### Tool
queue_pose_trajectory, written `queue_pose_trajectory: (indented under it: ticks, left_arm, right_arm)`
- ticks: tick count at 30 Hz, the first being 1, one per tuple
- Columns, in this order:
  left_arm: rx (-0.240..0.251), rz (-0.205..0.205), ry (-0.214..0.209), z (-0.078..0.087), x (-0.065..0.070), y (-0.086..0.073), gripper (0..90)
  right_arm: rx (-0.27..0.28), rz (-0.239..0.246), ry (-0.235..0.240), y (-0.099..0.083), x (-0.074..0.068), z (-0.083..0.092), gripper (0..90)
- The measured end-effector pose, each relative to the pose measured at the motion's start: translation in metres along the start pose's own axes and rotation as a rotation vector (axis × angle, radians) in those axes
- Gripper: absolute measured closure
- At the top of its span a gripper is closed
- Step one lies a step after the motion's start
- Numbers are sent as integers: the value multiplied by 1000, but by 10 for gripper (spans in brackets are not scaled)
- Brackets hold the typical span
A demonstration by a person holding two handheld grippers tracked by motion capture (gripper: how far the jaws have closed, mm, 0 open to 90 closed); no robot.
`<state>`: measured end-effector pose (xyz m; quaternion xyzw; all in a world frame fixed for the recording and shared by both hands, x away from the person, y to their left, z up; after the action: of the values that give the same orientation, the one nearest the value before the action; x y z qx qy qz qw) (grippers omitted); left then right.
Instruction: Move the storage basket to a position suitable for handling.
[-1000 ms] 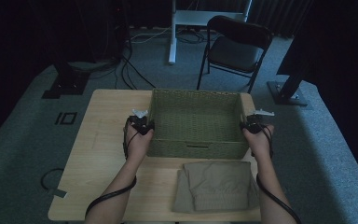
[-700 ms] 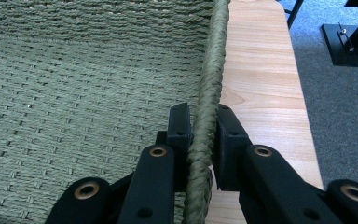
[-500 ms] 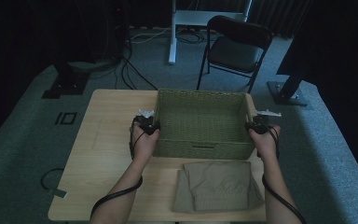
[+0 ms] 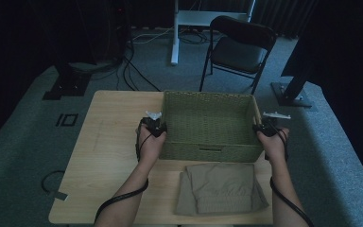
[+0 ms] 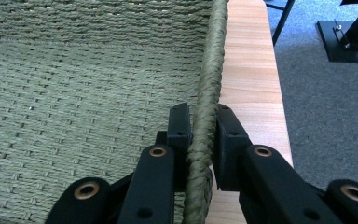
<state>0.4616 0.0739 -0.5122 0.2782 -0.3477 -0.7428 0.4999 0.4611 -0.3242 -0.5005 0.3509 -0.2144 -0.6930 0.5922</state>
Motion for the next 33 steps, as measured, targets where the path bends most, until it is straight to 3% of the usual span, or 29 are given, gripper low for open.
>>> queue_pose_trajectory:
  ticks: [13, 19, 27, 29, 30, 31, 33]
  left_arm:
    - [-7, -10, -1, -2, 17, 3, 766]
    - [-20, 7, -9, -2, 17, 3, 761]
    - [-22, -2, -24, -2, 17, 4, 742]
    - [-24, 7, -46, -2, 16, 5, 701]
    - [-24, 13, -64, -3, 17, 6, 598]
    - [-19, 15, -77, -3, 17, 7, 598]
    - [-6, 8, -86, -4, 16, 10, 463]
  right_arm:
    - [-6, 2, -11, 3, 17, 4, 791]
    - [-9, -2, -7, 3, 18, 4, 790]
    - [-16, 8, -15, 3, 17, 4, 791]
    - [-18, 8, -14, 4, 17, 4, 774]
    - [2, -4, -9, 6, 16, 6, 706]
    - [2, -4, -9, 6, 16, 6, 706]
    - [20, -18, 7, 9, 14, 9, 661]
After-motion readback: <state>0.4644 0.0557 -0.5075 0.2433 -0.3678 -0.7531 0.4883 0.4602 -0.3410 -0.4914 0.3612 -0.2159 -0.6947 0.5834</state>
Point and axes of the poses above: each handheld gripper's, and its own axes: z roughly backward along the jaws, y roughly out of its top, x roughly to its right, the point moved 4 cm from there along -z, roughly forward along the jaws, and after that the axes turned 13 degrees about -z, right-handed, at the moved point
